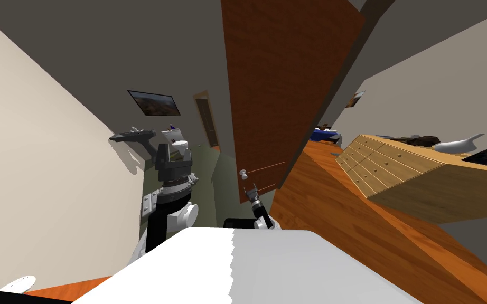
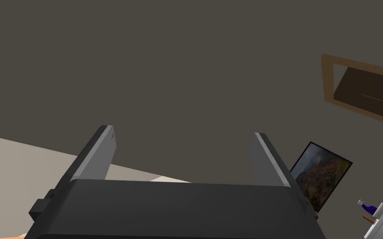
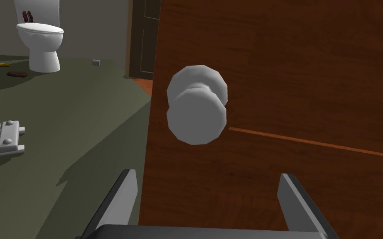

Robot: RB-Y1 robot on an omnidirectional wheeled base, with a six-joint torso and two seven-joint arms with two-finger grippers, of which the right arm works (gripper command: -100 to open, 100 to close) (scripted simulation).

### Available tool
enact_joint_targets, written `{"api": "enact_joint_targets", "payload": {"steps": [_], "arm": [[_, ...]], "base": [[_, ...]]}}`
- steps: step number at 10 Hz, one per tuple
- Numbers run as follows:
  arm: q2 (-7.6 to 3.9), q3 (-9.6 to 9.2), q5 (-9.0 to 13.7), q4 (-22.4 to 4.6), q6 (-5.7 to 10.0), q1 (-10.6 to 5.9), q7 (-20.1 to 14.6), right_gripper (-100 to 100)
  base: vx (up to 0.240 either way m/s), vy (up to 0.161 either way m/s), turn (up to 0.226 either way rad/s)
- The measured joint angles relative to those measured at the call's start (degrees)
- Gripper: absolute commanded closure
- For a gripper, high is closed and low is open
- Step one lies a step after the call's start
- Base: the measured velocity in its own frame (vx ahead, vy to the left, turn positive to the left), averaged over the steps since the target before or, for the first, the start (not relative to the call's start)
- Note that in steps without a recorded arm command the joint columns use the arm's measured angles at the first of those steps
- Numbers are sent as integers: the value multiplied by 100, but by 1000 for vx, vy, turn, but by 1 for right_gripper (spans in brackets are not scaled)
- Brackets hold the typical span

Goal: Push the door open

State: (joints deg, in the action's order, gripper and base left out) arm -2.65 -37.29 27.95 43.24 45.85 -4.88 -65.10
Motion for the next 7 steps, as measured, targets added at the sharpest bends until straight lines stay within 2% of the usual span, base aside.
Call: {"api": "enact_joint_targets", "payload": {"steps": [1, 4, 5, 7], "arm": [[67, -66, 66, -4, 12, 13, -122, -100], [176, -225, 231, 92, 49, 85, -472, -100], [180, -230, 238, 98, 48, 88, -494, -100], [58, -205, 246, 85, 54, 76, -500, -100]], "base": [[-65, -74, 3], [-49, -51, 3], [114, 54, 35], [211, 52, 27]]}}
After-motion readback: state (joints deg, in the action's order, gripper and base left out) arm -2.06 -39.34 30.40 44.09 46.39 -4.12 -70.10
